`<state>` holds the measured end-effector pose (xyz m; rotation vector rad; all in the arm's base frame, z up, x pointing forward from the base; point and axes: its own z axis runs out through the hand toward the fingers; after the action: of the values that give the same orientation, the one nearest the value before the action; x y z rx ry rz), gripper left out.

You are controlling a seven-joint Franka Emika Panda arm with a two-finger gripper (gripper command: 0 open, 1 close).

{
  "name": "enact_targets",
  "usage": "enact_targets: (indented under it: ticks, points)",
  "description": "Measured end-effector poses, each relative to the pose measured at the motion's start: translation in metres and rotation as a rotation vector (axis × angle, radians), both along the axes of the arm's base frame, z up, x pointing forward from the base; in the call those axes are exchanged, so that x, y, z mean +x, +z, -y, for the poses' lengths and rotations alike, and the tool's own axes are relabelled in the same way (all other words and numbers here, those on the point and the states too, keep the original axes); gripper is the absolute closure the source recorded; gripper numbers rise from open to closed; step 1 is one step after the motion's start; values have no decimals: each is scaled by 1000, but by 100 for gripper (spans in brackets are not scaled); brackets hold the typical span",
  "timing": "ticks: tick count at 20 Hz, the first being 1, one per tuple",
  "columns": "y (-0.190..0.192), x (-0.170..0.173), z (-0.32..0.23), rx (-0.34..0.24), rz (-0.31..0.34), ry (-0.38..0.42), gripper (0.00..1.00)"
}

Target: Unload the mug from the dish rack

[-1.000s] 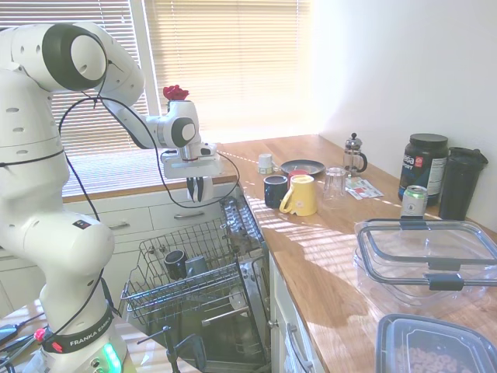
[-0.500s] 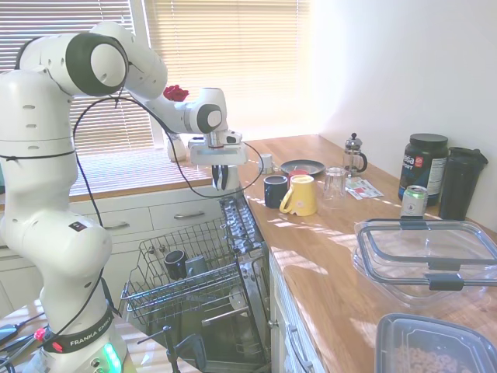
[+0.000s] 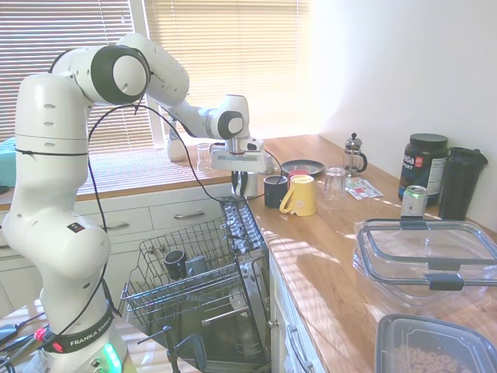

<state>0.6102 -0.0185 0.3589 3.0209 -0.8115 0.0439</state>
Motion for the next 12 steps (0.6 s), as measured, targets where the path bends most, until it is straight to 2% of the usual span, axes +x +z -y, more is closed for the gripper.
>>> enact_targets:
  ticks: [12]
  points:
    - [-18, 29, 25, -16, -7, -40, 100]
